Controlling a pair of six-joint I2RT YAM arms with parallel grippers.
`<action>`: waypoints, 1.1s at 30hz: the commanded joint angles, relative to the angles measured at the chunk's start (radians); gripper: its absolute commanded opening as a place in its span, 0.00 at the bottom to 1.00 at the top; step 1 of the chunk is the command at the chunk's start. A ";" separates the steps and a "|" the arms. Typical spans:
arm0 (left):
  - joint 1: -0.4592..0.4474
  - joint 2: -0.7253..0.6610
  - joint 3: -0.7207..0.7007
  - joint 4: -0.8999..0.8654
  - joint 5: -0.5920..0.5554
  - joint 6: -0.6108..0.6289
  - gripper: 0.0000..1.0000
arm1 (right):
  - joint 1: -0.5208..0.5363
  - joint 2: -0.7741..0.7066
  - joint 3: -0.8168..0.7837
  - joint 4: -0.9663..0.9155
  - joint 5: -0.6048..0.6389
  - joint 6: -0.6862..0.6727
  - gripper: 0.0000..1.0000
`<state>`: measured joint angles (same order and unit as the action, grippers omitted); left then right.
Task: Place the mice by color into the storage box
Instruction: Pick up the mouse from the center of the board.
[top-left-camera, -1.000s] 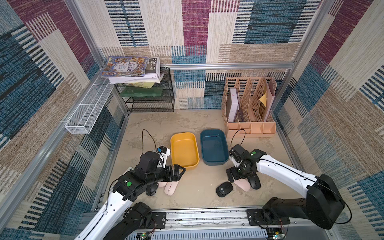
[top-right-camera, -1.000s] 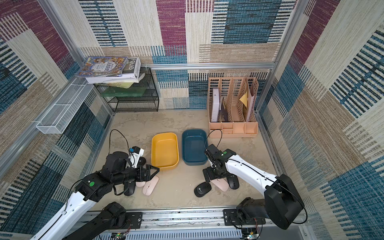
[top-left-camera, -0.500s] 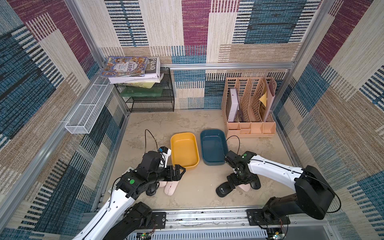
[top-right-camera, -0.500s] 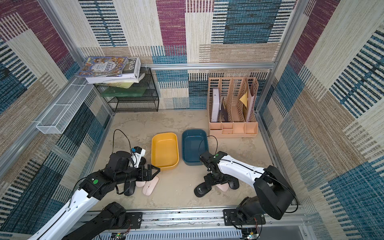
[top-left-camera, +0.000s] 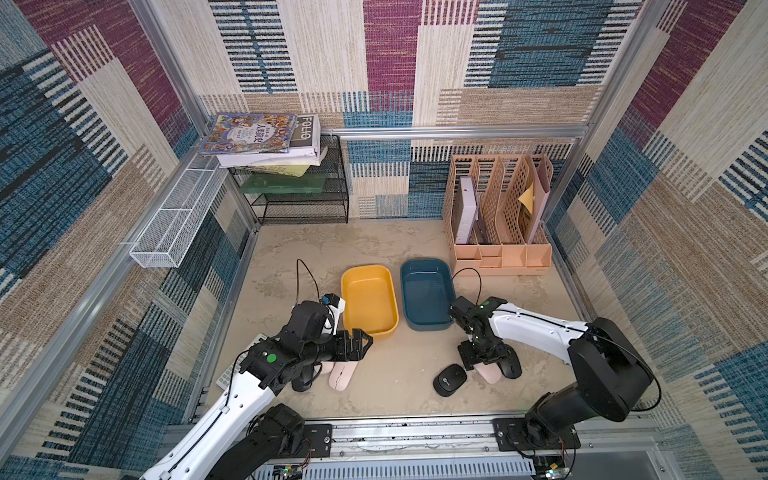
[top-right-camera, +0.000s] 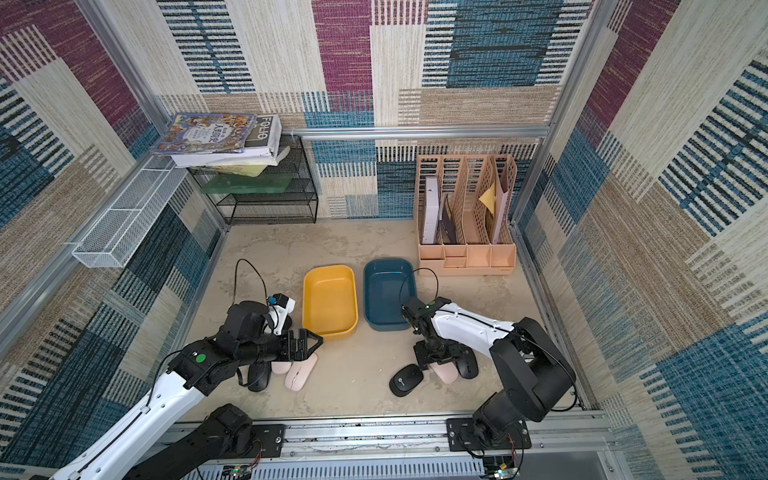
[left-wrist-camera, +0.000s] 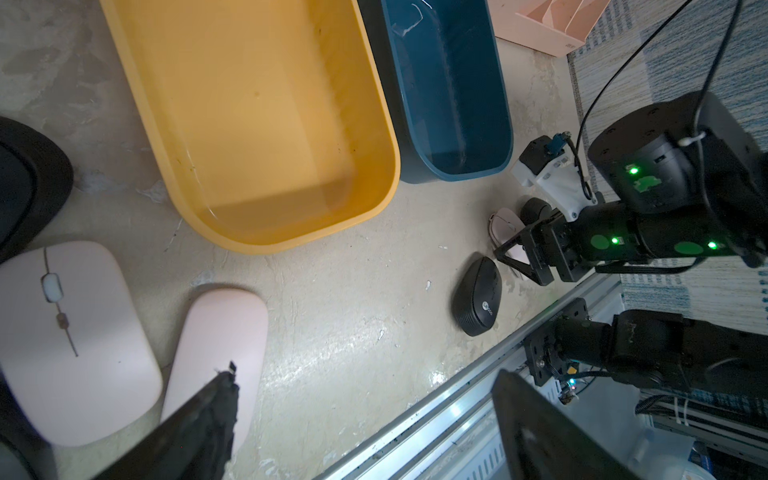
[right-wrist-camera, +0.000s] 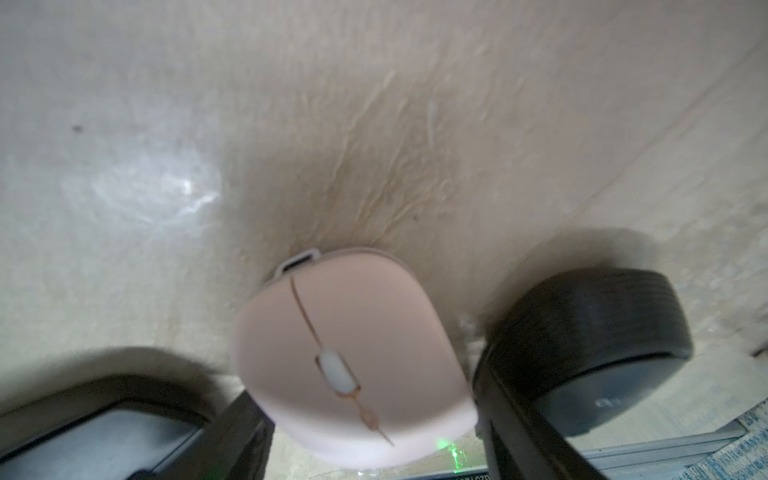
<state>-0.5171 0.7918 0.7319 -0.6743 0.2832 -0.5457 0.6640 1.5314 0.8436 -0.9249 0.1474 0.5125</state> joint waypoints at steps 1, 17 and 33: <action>0.000 0.009 0.000 0.026 -0.012 0.015 0.99 | -0.004 0.006 -0.006 0.013 -0.031 -0.014 0.69; 0.001 -0.014 -0.003 0.021 -0.050 0.014 0.99 | -0.059 -0.145 0.005 0.015 -0.048 0.017 0.40; 0.004 -0.051 0.054 -0.036 -0.123 0.007 1.00 | -0.129 -0.025 0.406 0.277 -0.354 0.027 0.34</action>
<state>-0.5144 0.7528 0.7784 -0.6895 0.1795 -0.5423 0.5209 1.4181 1.1942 -0.7227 -0.1387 0.5190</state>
